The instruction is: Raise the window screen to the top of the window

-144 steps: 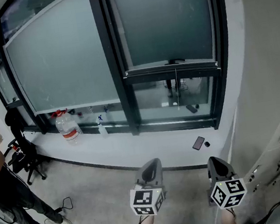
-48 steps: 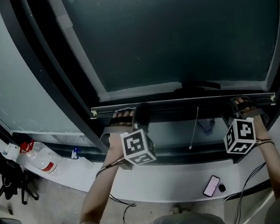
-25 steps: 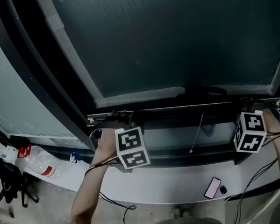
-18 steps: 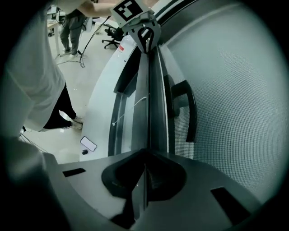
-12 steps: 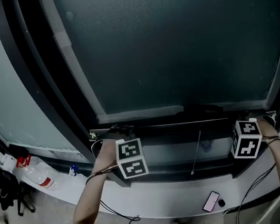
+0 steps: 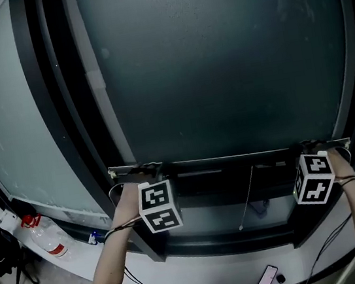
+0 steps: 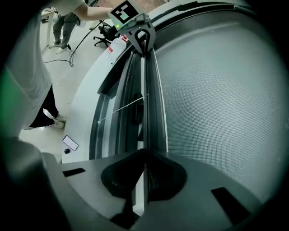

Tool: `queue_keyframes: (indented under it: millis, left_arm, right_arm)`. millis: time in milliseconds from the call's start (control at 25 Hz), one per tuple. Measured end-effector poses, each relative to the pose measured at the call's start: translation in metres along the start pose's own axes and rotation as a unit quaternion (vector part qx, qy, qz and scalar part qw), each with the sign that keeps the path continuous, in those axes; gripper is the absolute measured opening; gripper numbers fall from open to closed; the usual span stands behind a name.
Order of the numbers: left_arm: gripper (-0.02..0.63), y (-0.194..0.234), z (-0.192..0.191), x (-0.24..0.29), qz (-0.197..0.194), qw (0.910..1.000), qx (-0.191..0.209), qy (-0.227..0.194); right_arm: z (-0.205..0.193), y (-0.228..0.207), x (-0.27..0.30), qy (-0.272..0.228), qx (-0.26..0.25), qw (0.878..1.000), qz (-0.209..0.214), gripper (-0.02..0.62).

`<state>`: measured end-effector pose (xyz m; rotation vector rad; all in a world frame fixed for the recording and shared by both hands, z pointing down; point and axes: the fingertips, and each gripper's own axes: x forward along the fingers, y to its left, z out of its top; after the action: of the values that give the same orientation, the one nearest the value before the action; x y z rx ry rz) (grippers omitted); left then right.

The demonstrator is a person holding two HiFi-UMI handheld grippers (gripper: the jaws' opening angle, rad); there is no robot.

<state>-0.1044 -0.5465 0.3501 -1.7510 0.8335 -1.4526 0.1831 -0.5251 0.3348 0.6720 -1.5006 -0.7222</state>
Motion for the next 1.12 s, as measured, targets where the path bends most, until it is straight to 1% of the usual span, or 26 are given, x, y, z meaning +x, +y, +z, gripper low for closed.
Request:
queue_keyframes:
  millis: [80,160,280,400,600,760,840,1000,1120]
  left_arm:
    - [0.017,0.024,0.002,-0.011,0.022,0.9998,-0.001,-0.003]
    - [0.017,0.052,0.005,-0.023,0.056,0.9984,0.002,-0.005]
    - [0.017,0.095,0.010,-0.045,0.097,0.9952,0.000,-0.010]
    - [0.017,0.138,0.016,-0.068,0.131,0.9913,0.005,-0.013]
    - [0.017,0.189,0.022,-0.098,0.165,0.9862,0.015,-0.007]
    - [0.015,0.209,0.024,-0.109,0.170,0.9851,0.025,0.003]
    - [0.015,0.219,0.025,-0.115,0.184,0.9825,0.031,0.007]
    - [0.014,0.257,0.029,-0.138,0.217,0.9754,0.032,0.016]
    - [0.014,0.297,0.033,-0.161,0.241,0.9693,0.034,0.031]
  right_arm:
    - [0.000,-0.022,-0.014,0.002,-0.001,1.000,-0.021,0.018]
    - [0.001,-0.047,-0.029,0.004,-0.004,0.999,-0.052,0.018]
    - [0.002,-0.087,-0.055,0.009,-0.006,0.995,-0.096,0.018]
    - [0.003,-0.127,-0.083,0.009,-0.005,0.992,-0.127,0.018]
    - [0.008,-0.175,-0.119,0.009,-0.013,0.987,-0.159,0.018]
    - [0.011,-0.192,-0.132,0.020,-0.026,0.985,-0.171,0.018]
    - [0.010,-0.201,-0.140,0.021,-0.028,0.983,-0.182,0.018]
    - [0.012,-0.236,-0.168,0.018,-0.020,0.974,-0.224,0.018]
    - [0.014,-0.272,-0.196,0.021,-0.021,0.966,-0.258,0.018]
